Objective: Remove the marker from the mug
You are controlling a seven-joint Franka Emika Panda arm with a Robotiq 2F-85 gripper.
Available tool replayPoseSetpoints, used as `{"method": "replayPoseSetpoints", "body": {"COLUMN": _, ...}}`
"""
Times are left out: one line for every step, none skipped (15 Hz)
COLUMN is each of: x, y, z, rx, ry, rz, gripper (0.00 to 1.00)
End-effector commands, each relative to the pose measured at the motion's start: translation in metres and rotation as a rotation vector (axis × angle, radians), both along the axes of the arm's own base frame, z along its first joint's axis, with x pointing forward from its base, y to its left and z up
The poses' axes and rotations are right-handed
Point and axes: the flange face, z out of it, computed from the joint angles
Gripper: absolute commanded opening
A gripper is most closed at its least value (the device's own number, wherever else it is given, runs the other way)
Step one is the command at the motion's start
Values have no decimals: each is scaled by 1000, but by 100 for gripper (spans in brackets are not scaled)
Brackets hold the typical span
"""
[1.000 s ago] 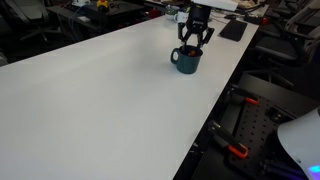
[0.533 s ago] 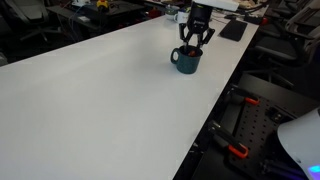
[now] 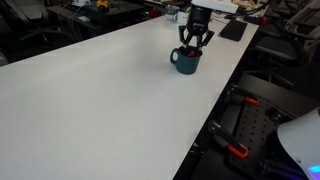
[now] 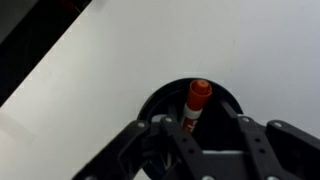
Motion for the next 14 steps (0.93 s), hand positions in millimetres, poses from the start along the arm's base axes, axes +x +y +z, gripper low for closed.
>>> {"method": "replayPoseSetpoints", "body": {"x": 0, "y": 6, "z": -7, "rx": 14, "ry": -16, "rz": 14, "gripper": 19}}
{"method": "replayPoseSetpoints", "body": {"x": 0, "y": 6, "z": -9, "rx": 16, "ry": -13, "rz": 15, "gripper": 11}}
{"method": "replayPoseSetpoints", "body": {"x": 0, "y": 7, "z": -11, "rx": 18, "ry": -11, "rz": 17, "gripper": 3}}
{"method": "replayPoseSetpoints", "body": {"x": -1, "y": 7, "z": -12, "rx": 18, "ry": -9, "rz": 17, "gripper": 0}}
{"method": "replayPoseSetpoints", "body": {"x": 0, "y": 8, "z": -12, "rx": 18, "ry": -10, "rz": 17, "gripper": 5}}
{"method": "replayPoseSetpoints", "body": {"x": -1, "y": 7, "z": -12, "rx": 19, "ry": -10, "rz": 18, "gripper": 5}}
{"method": "replayPoseSetpoints", "body": {"x": -1, "y": 7, "z": -12, "rx": 21, "ry": -10, "rz": 18, "gripper": 5}}
{"method": "replayPoseSetpoints", "body": {"x": -1, "y": 7, "z": -11, "rx": 21, "ry": -11, "rz": 17, "gripper": 5}}
{"method": "replayPoseSetpoints", "body": {"x": -2, "y": 7, "z": -10, "rx": 22, "ry": -9, "rz": 13, "gripper": 5}}
{"method": "replayPoseSetpoints", "body": {"x": -3, "y": 7, "z": -7, "rx": 20, "ry": -6, "rz": 8, "gripper": 5}}
{"method": "replayPoseSetpoints", "body": {"x": -4, "y": 8, "z": -4, "rx": 18, "ry": -7, "rz": 5, "gripper": 5}}
{"method": "replayPoseSetpoints", "body": {"x": -5, "y": 9, "z": 0, "rx": 16, "ry": -6, "rz": 3, "gripper": 5}}
{"method": "replayPoseSetpoints", "body": {"x": -5, "y": 10, "z": 4, "rx": 6, "ry": -6, "rz": 1, "gripper": 5}}
{"method": "replayPoseSetpoints", "body": {"x": -5, "y": 10, "z": 7, "rx": 3, "ry": -5, "rz": 5, "gripper": 5}}
